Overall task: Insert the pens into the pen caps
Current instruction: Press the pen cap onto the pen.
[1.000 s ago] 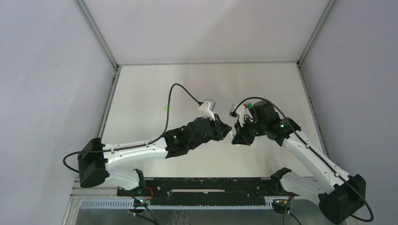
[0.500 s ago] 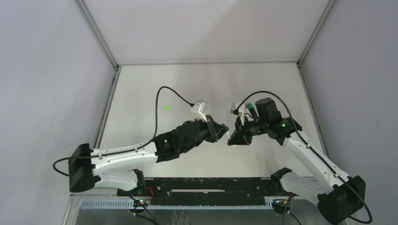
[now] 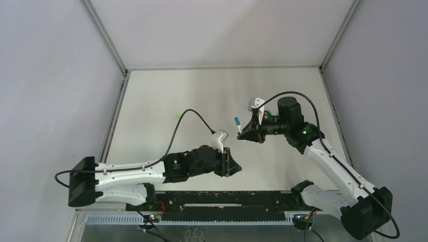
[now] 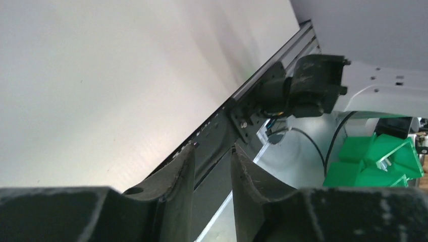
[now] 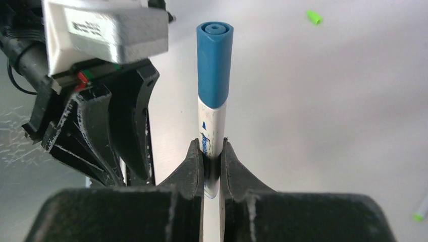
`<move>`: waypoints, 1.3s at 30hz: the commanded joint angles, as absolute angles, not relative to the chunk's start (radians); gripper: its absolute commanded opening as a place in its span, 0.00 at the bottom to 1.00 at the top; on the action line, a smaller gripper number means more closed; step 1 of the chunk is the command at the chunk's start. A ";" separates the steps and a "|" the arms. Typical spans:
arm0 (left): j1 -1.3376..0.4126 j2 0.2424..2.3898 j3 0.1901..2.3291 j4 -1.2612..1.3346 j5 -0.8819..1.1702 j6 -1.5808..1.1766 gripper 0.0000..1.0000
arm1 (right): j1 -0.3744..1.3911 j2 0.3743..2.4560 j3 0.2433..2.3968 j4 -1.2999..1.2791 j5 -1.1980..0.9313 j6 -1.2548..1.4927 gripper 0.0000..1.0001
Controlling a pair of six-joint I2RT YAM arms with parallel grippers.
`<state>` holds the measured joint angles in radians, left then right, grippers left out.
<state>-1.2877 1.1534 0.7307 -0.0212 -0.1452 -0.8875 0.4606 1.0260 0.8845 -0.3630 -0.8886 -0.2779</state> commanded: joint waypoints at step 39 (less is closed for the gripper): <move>-1.197 1.004 0.532 0.840 -0.128 -0.164 0.67 | 0.472 1.065 0.919 -0.401 -1.252 -0.494 0.01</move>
